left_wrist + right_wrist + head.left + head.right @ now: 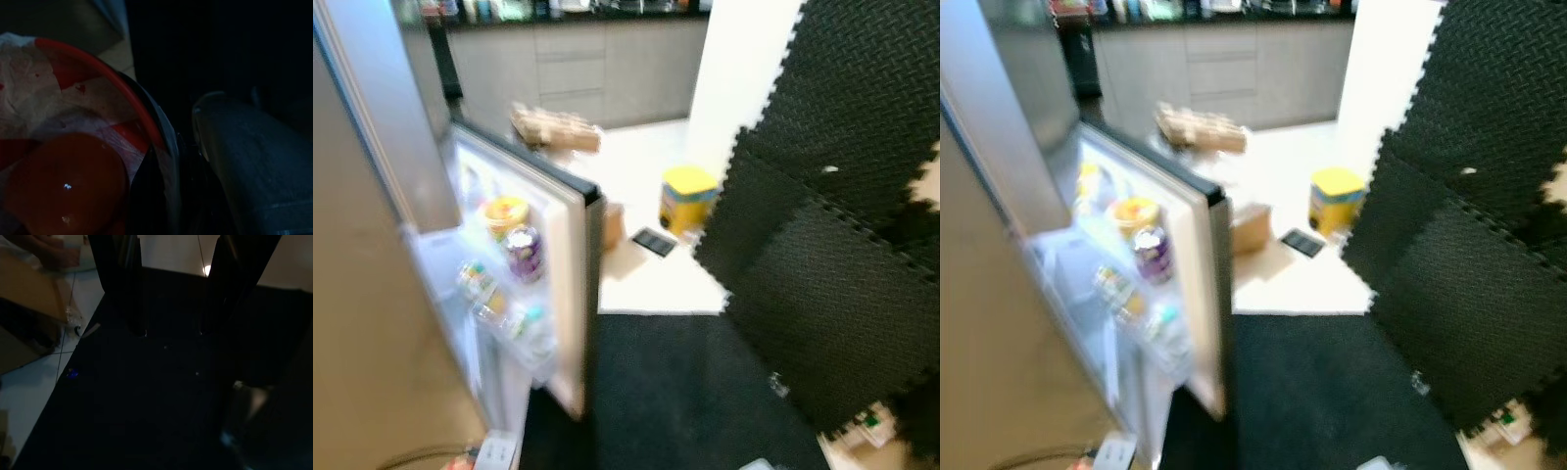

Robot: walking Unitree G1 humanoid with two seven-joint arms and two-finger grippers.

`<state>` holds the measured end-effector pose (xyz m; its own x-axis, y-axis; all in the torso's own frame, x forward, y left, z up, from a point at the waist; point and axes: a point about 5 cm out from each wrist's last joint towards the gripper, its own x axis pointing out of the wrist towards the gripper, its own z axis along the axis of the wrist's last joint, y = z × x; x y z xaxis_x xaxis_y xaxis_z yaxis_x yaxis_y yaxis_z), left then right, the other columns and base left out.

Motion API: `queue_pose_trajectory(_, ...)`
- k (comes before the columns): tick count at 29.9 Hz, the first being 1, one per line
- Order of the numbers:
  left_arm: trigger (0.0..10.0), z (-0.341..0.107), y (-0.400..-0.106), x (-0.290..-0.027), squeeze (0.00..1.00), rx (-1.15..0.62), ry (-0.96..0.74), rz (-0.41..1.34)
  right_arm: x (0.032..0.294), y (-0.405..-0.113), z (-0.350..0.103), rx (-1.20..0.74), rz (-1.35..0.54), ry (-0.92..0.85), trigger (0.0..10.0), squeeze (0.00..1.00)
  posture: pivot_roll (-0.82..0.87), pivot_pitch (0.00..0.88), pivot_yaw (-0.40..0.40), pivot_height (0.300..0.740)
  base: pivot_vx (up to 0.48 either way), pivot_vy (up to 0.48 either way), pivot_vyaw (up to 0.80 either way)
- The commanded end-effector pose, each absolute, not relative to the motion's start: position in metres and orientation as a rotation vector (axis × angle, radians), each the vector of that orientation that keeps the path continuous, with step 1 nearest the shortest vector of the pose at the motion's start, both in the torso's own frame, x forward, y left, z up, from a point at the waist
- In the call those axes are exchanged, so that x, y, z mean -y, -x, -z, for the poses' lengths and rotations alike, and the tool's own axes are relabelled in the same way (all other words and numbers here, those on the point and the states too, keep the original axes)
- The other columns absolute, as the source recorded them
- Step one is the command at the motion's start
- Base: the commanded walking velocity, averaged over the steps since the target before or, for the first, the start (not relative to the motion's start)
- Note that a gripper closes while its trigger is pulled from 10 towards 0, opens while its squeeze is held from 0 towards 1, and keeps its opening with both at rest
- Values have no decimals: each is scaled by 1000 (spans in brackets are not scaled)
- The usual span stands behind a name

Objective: Restocking fridge

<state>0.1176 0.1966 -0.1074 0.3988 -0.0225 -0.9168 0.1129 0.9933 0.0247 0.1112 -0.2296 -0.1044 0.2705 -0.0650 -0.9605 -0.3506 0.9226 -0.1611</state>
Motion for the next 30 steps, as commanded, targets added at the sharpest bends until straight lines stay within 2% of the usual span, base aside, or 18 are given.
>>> queue_pose_trajectory(1,10000,112,-102,-194,0,-1221,-95,103,232,-118,101,-1253,-209,379,10000,0,-18,0,-2,740,0,-480,0)
queue_pose_trajectory(9,10000,113,-102,-194,0,-1220,-85,93,230,-122,101,-1239,-234,344,10000,0,-19,0,-4,740,0,-422,0)
queue_pose_trajectory(30,10000,113,-103,-191,0,-1216,-72,89,227,-119,102,-1253,-281,334,10000,0,-24,0,-5,740,0,0,780)
